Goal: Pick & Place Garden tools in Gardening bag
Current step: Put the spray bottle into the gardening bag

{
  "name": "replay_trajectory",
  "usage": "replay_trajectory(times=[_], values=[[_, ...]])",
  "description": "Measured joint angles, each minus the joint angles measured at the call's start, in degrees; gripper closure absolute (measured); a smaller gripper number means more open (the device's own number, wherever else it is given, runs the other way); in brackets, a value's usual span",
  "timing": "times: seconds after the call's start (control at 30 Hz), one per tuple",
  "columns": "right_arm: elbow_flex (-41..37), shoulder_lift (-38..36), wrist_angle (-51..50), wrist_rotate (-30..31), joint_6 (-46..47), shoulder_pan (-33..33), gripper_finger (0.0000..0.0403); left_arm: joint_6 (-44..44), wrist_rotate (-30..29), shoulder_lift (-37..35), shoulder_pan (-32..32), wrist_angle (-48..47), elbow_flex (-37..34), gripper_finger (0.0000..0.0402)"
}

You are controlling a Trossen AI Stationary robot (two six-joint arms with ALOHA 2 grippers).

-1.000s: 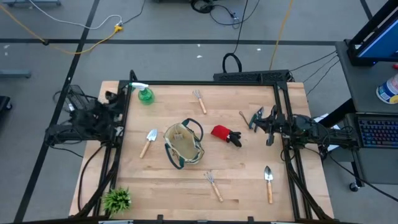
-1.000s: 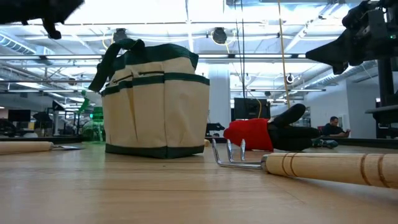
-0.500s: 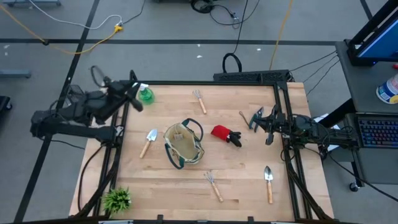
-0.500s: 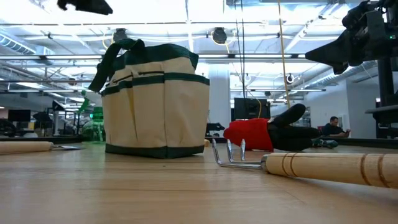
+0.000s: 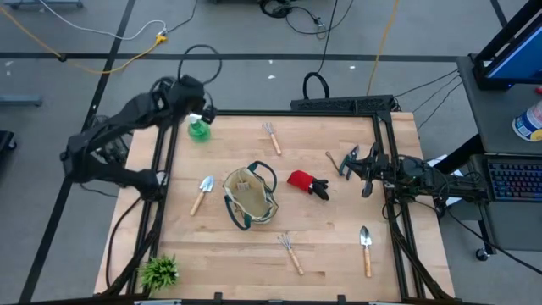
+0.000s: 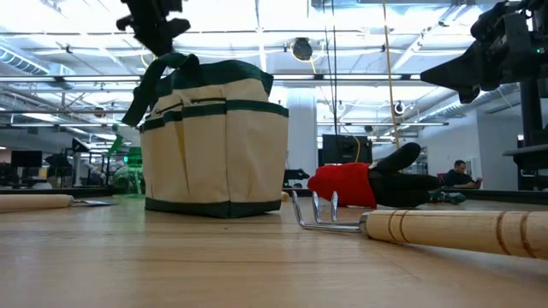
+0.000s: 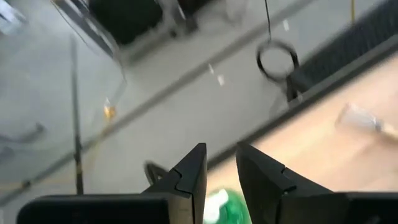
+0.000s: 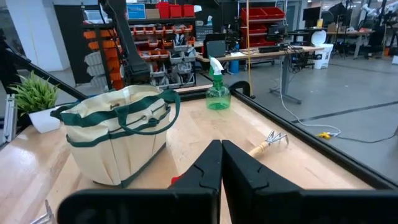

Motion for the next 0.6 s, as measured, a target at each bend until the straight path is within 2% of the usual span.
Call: replay_trajectory(times=[0.1,0.27,0.47,0.6], values=[[0.0,0.0,0.0,-0.01,1.3,0.0,0.0401,0.55,4.27,3.25,4.53,-3.22,2.02,0.0309],[0.0,0.0,0.02,-0.02,1.59,0.0,0.0401,2.11,4.83,6.34,9.56,-3.72,2.17,0.0309],[0.0,0.0,0.0,1.43,-0.16,0.02,0.0401,9.59,4.56,8.03,11.46,-3.58,2.17,0.0309],[0.0,0.0,0.0,1.52,-0.33,0.01,0.0401,11.55,3.75,8.22,11.51,-3.57,2.17,0.0309]])
